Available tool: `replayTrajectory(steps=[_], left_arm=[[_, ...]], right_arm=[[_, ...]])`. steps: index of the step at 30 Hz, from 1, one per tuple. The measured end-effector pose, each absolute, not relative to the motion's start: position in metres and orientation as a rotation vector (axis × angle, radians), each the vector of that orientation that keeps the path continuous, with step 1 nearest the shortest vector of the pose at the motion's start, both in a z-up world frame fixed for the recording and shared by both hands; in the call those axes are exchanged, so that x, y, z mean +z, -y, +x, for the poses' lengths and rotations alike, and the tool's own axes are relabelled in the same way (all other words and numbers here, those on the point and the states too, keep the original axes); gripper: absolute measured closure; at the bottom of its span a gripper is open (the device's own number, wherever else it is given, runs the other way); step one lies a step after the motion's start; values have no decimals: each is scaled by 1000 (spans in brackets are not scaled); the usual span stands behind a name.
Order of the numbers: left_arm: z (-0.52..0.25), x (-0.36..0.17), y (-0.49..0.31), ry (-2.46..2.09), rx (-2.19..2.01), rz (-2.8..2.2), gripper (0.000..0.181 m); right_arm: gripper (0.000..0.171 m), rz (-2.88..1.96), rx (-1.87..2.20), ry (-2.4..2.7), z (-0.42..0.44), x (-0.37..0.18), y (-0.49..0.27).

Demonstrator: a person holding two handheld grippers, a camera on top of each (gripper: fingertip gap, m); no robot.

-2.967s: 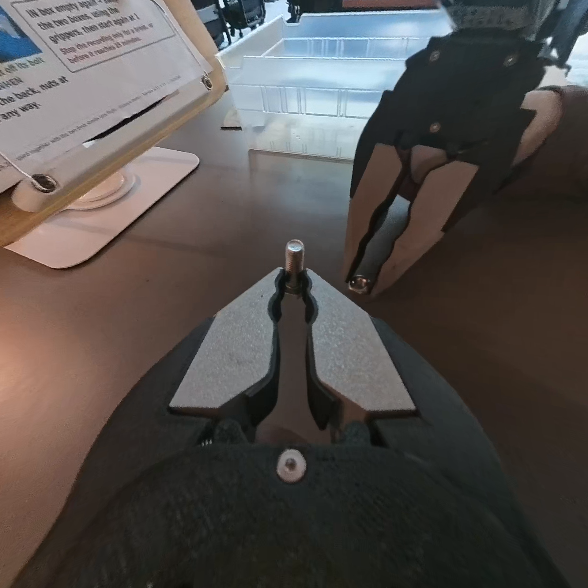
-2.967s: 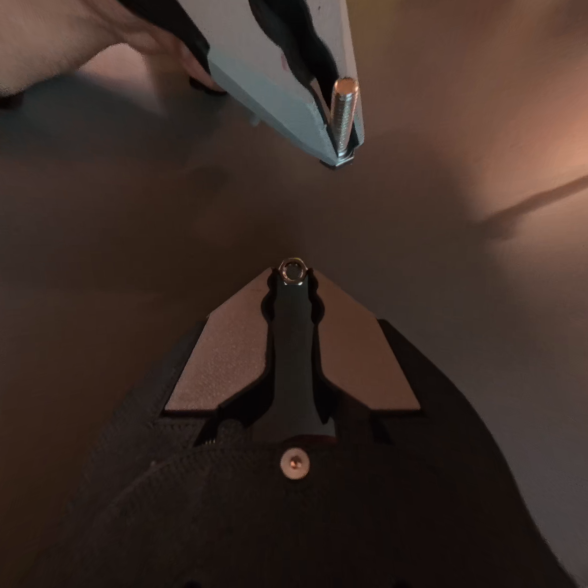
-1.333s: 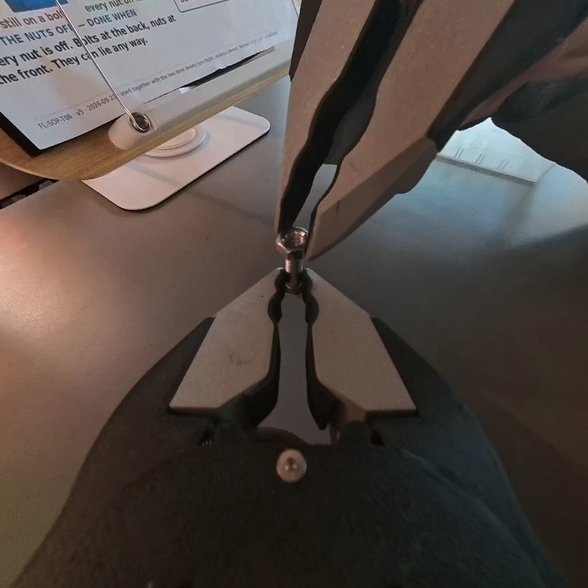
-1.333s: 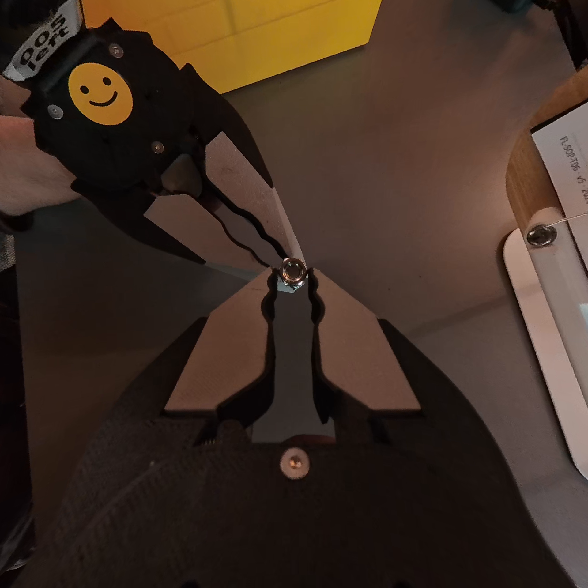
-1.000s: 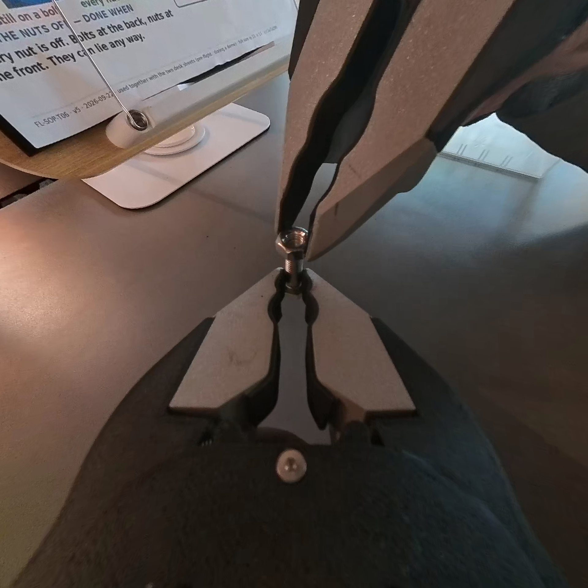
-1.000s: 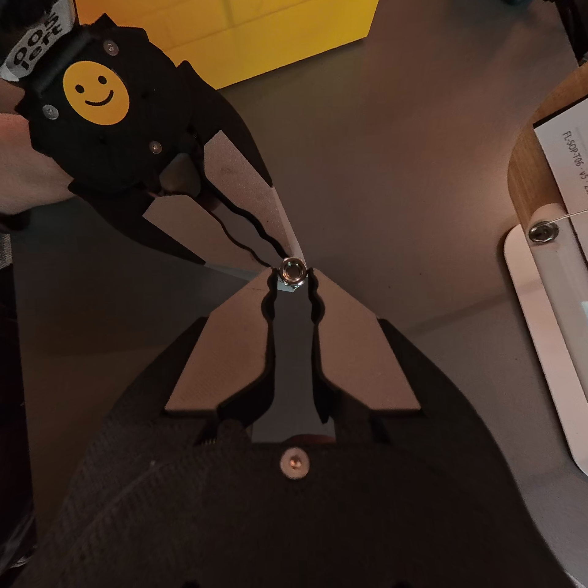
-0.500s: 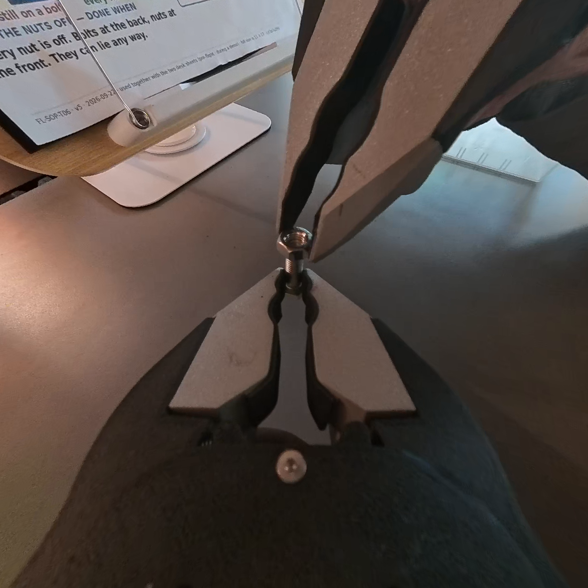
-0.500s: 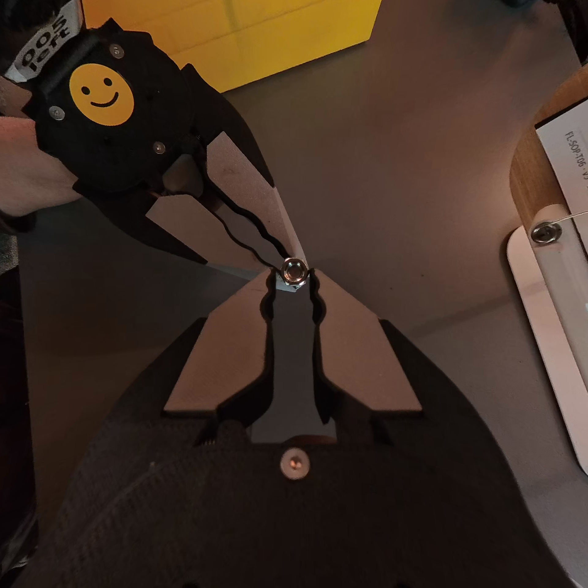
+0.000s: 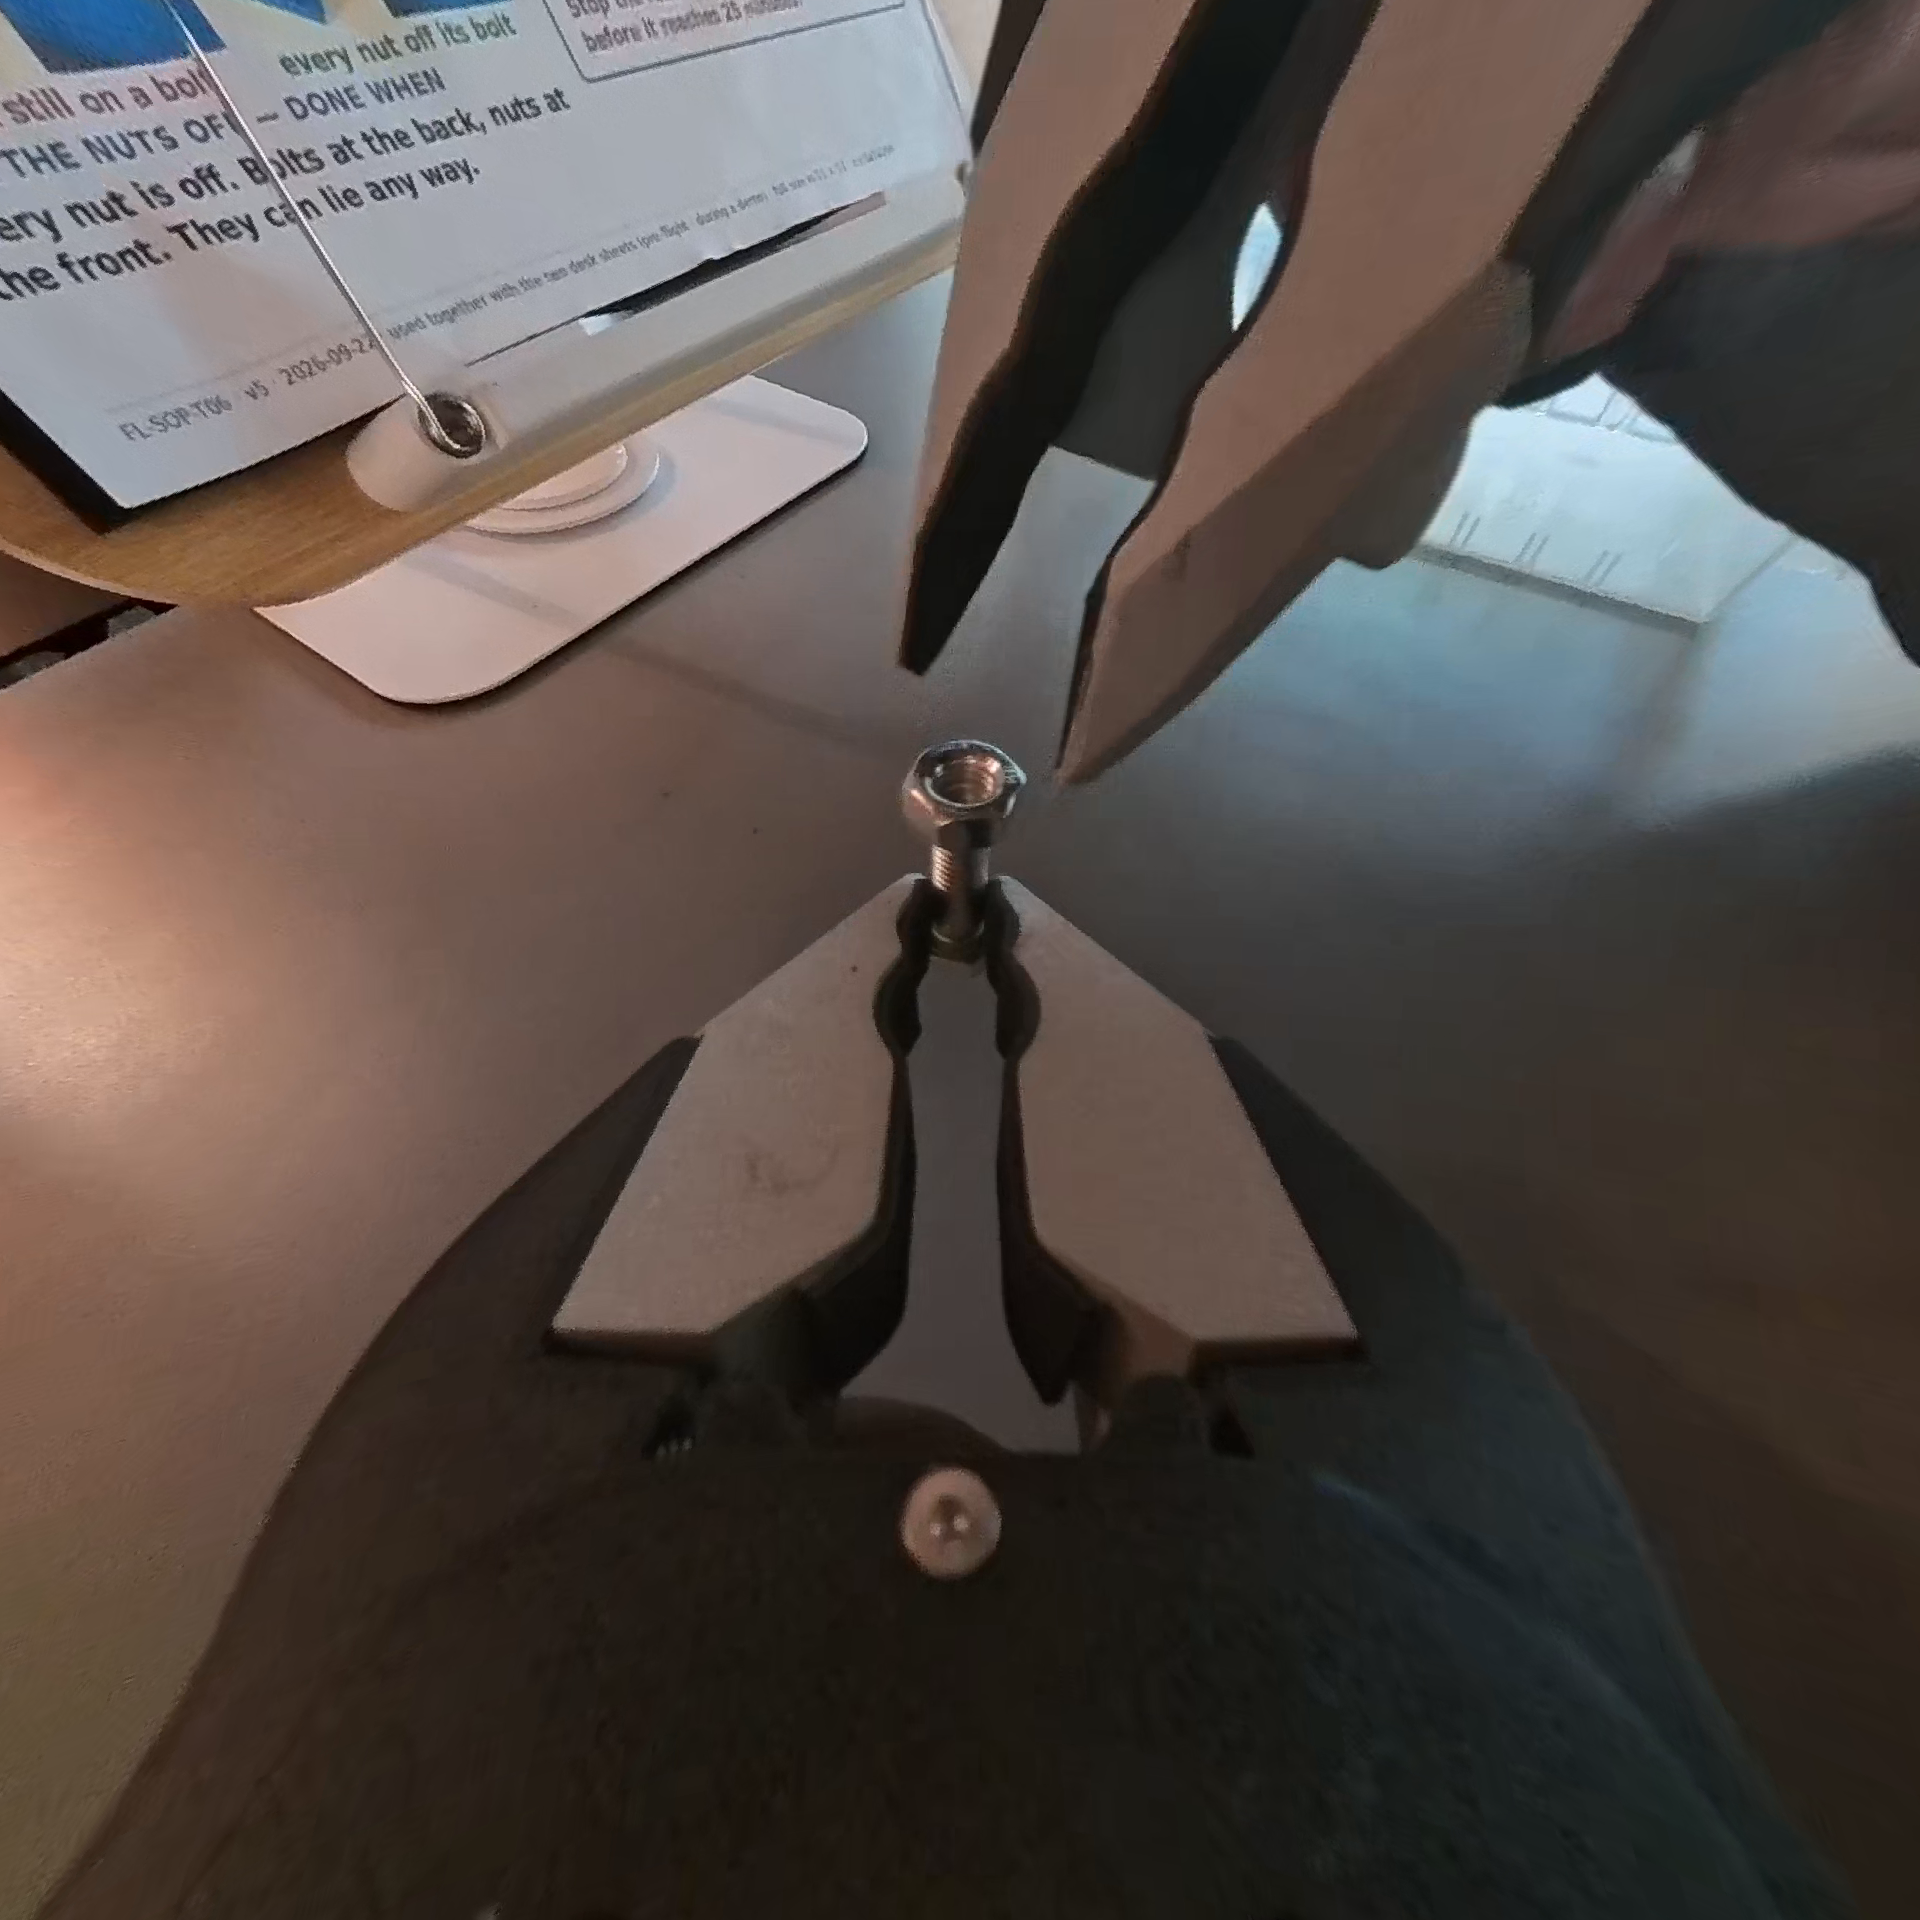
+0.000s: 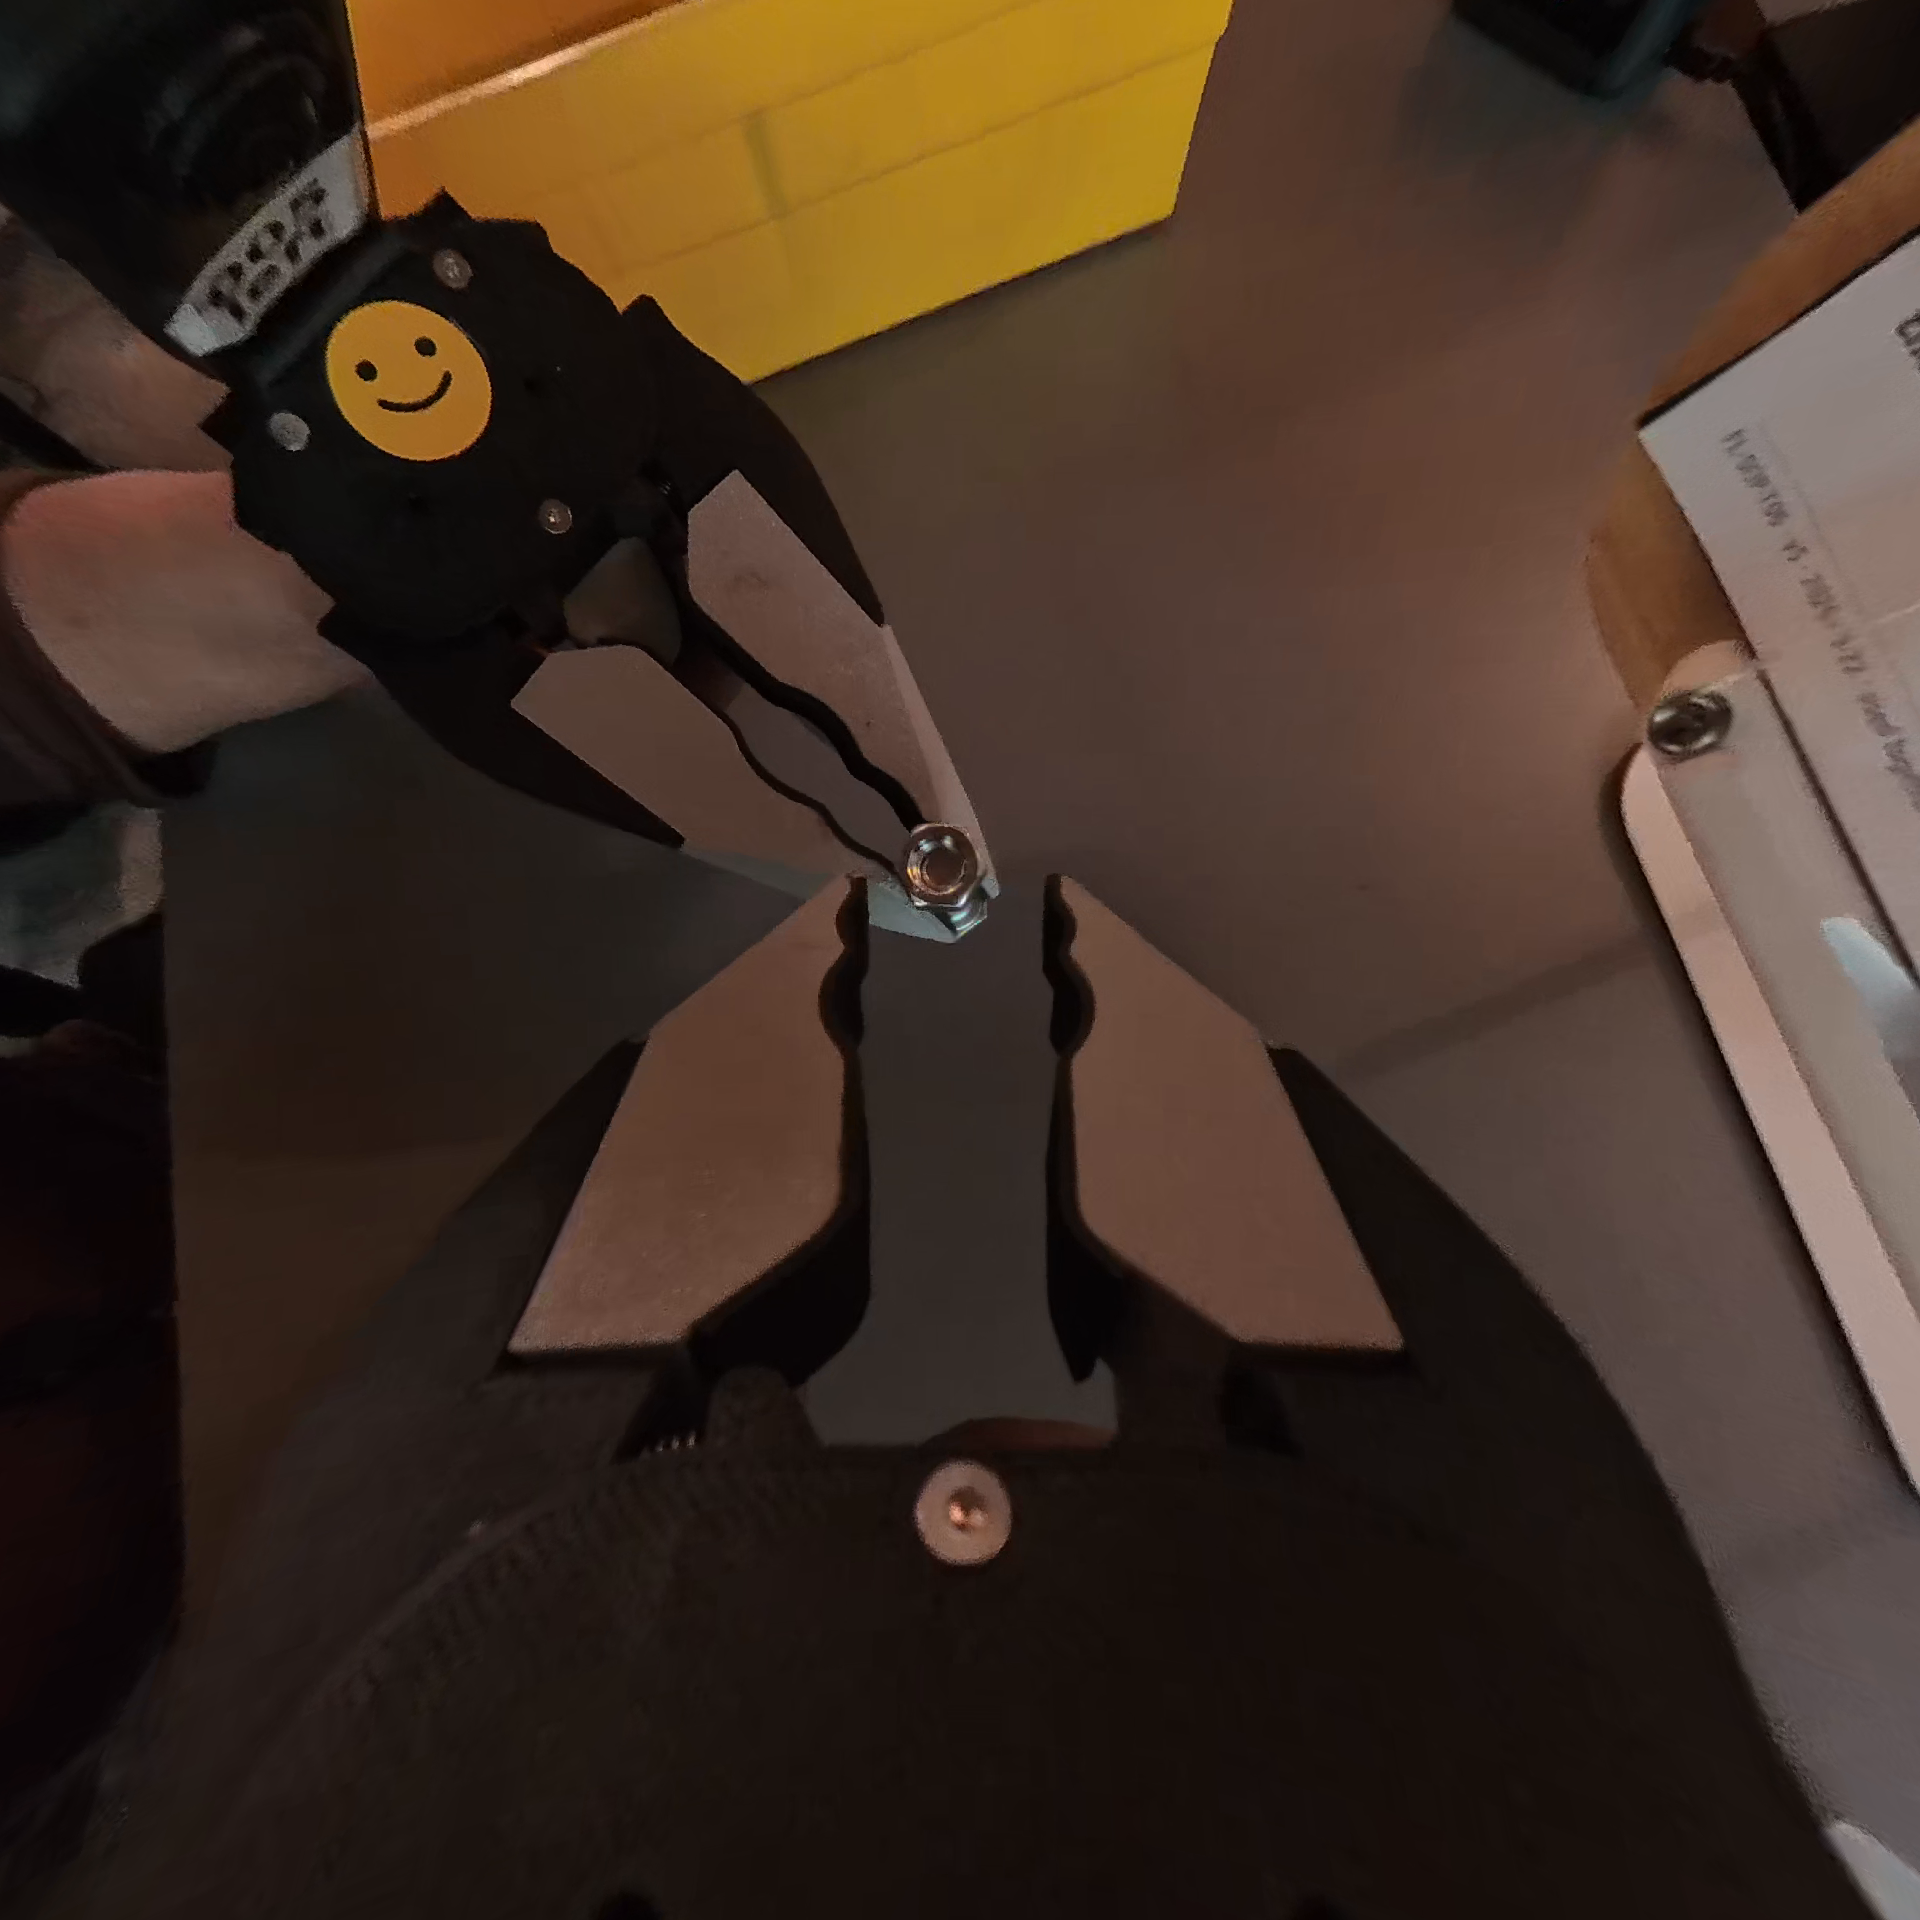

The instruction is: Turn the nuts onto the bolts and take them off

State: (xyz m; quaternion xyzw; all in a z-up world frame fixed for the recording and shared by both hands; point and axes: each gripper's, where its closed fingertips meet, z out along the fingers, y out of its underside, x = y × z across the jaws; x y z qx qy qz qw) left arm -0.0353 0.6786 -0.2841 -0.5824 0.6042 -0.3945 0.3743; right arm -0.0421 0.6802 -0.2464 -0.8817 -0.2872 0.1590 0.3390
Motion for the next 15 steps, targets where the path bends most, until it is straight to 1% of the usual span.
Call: replayTrajectory(steps=[1,5,7,11,15], left_arm=[[-35,-284,-677,-1551,-1019,-1487,173],[-35,-280,-671,-1565,-1048,-1462,173],[-35,-278,-665,-1578,-1073,-1446,174],[-33,-277,-651,-1623,-1124,-1403,174],[-33,-282,-635,-1699,-1178,-1370,174]], right_arm=[[139,-2286,439,721,-41,-243,-678],[136,-2208,526,664,-42,-235,-662],[135,-2177,507,650,-44,-238,-651],[125,-2080,366,632,-47,-248,-631],[126,-1950,367,618,-53,-243,-621]])
